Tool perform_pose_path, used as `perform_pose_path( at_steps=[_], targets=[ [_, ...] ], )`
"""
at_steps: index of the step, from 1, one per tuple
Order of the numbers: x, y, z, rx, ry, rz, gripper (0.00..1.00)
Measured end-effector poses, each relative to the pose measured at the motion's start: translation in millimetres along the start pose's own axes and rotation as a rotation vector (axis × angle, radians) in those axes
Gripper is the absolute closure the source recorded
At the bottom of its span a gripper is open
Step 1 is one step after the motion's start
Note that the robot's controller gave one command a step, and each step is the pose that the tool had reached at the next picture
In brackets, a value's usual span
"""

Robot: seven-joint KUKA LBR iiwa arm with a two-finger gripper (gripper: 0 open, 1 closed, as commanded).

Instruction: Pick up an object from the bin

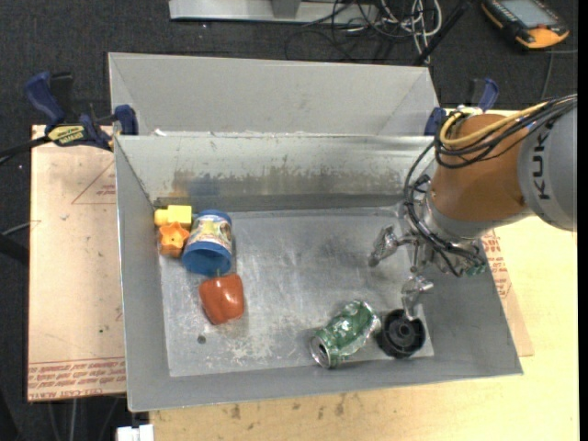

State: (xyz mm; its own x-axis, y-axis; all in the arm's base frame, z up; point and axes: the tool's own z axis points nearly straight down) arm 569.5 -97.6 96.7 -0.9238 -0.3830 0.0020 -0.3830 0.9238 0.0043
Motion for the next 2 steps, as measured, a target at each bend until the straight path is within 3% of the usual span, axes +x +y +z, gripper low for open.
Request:
perform_pose_path(
  at_steps=[1, 2],
  targets=[
    [37.1, 59.9, 3.5, 0.006, -0.008, 0.047, 1.00],
    [36.5, 60.1, 4.2, 0.007, -0.011, 0.046, 0.00]
  ],
)
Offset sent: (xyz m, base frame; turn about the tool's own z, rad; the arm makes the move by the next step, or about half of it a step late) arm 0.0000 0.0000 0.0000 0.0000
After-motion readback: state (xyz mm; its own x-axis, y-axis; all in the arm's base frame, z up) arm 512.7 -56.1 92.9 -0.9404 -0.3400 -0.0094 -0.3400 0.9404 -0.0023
